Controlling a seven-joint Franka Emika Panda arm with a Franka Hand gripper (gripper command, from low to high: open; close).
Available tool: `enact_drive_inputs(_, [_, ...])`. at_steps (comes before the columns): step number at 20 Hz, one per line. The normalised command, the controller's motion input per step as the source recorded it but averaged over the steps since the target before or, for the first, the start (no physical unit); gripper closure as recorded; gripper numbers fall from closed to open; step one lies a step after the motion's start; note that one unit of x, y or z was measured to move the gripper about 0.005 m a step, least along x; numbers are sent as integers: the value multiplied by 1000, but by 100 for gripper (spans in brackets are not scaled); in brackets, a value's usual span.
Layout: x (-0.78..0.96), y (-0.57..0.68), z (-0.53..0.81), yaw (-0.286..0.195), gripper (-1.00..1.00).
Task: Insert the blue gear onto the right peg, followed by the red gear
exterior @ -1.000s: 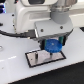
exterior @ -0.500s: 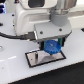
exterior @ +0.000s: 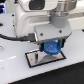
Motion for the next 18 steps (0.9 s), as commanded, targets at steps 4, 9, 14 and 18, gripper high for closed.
enact_drive_inputs(4, [74, -1, 98, 0, 100])
enact_drive_inputs(9, [175, -26, -12, 0, 100])
enact_drive_inputs(14, [221, -4, -105, 0, 100])
enact_drive_inputs(18, [250, 4, -222, 0, 100])
